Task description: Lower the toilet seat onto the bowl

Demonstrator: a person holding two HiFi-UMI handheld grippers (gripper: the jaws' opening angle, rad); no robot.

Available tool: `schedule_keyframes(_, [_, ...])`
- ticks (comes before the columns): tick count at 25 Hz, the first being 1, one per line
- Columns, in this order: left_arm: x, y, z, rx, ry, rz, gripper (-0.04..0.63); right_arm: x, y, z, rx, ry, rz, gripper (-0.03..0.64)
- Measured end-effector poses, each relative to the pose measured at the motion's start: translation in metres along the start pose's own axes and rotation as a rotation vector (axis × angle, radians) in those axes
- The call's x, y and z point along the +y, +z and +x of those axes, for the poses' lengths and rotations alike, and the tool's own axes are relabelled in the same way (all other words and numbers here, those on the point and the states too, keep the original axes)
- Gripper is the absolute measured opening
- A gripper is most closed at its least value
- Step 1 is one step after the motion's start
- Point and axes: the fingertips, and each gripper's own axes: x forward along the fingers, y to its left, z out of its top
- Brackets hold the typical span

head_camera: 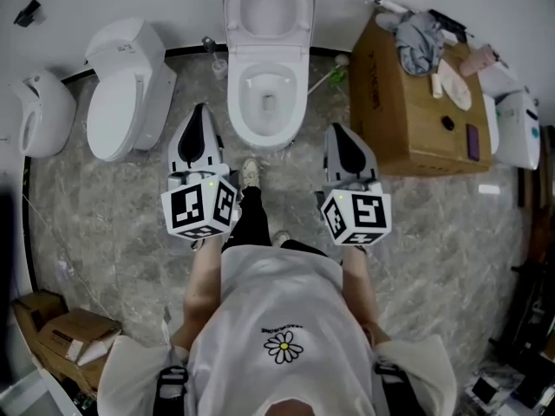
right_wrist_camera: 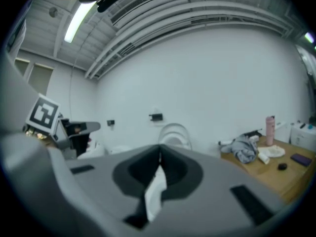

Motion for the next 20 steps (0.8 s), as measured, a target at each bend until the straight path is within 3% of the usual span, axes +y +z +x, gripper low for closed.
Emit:
schedule_keyframes(13, [0.064, 0.006, 0.220, 0.031, -0.121, 0.003, 0.021, -0.012, 0.060, 0.216, -0.012, -0.068, -0.052, 0.029])
schedule_keyframes(20, [0.079, 0.005, 0.296, 0.051, -0.147, 0.008, 0.021, -0.028, 0.061, 0.282, 0.019, -0.112, -0.031, 0.029])
